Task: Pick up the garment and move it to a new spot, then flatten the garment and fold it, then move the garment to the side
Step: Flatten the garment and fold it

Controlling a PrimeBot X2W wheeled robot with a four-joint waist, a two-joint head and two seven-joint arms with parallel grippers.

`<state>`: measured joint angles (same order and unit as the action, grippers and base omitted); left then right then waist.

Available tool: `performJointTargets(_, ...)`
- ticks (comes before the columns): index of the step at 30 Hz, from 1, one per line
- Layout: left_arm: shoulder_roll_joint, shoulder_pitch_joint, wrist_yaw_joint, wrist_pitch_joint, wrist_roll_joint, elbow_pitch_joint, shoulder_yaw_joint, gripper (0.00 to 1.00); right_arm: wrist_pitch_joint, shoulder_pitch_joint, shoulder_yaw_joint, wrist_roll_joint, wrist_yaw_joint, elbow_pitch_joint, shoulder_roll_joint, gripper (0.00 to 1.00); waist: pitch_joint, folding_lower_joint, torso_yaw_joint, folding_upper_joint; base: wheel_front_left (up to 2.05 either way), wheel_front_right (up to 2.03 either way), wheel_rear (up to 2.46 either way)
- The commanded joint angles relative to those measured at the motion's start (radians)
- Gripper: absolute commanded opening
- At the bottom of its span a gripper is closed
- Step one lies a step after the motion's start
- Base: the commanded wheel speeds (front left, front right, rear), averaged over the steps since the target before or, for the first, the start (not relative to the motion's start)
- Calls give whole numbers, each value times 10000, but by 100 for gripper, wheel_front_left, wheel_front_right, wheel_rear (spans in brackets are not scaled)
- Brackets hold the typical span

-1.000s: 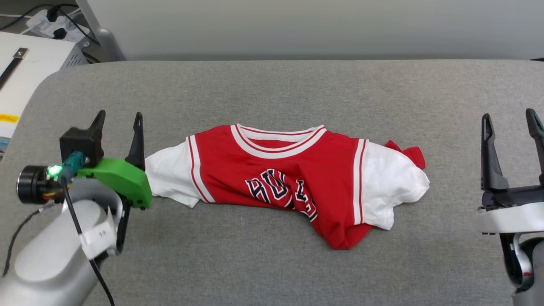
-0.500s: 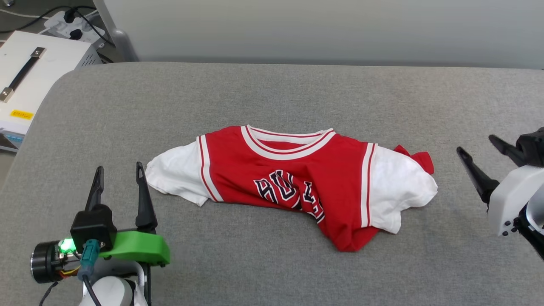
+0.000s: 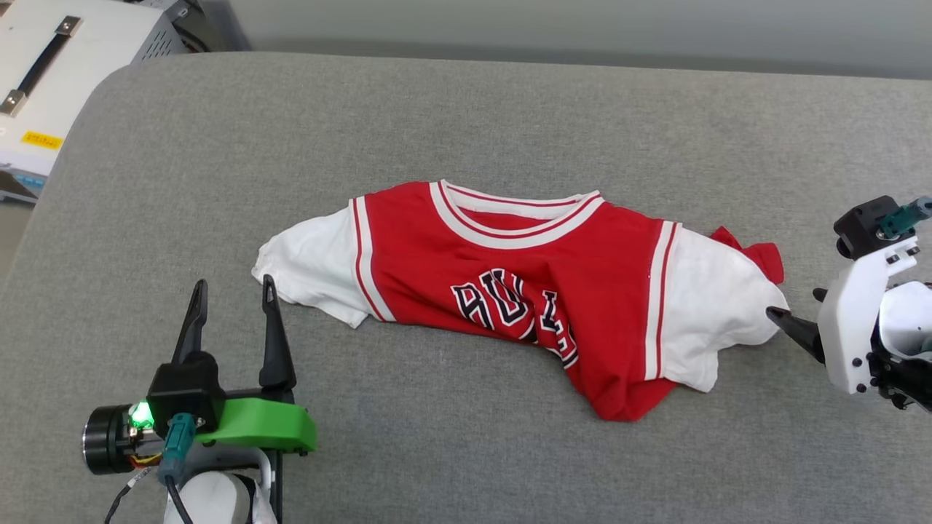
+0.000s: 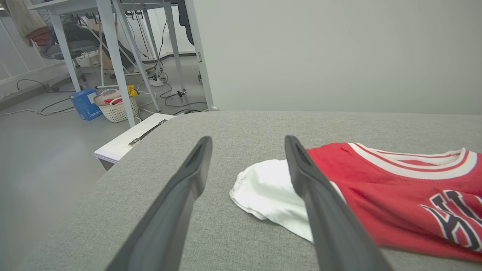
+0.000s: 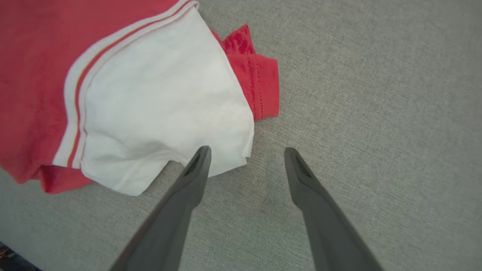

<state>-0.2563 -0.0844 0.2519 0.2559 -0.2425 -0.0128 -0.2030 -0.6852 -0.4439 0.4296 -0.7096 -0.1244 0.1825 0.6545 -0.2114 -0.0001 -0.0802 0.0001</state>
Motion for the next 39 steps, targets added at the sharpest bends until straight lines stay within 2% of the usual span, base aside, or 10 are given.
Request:
performJointTargets(1,172,-243,-126,58,181,-31,127,100,-8,-273,127,-85,-63,284,-120,100,-334,1,-238,-1,0,0,0)
performJointTargets(8,730,-418,-646,58,663,-172,593,100,338,-663,879,-251,-63,1716,-496,100,-708,1,-393,-1,0,0,0)
performJointTargets(13,992,-408,-919,58,920,-285,932,100,590,-525,1559,-557,-63,2243,-542,100,-701,1,-340,-1,0,0,0)
performJointTargets(14,1114,-347,-1077,58,1058,-374,1120,100,962,-515,1884,-763,-63,2276,-472,0,-578,1,-225,-1,0,0,0)
performJointTargets(23,1401,-64,-1399,59,1362,-564,1484,100,2618,-266,2024,-1071,-63,1313,34,0,62,1,104,-1,0,0,0)
performJointTargets(31,1535,230,-1582,59,1516,-525,1806,100,3513,37,625,-1358,-63,-139,742,0,300,1,403,-1,0,0,0)
performJointTargets(35,1602,180,-1696,59,1601,-503,1862,100,3428,-165,-236,-1383,-63,-469,1084,0,184,1,443,-1,0,0,0)
performJointTargets(39,1686,22,-1785,59,1690,-466,1839,100,3050,-563,-1019,-1355,-63,-267,1376,0,-92,1,352,-1,0,0,0)
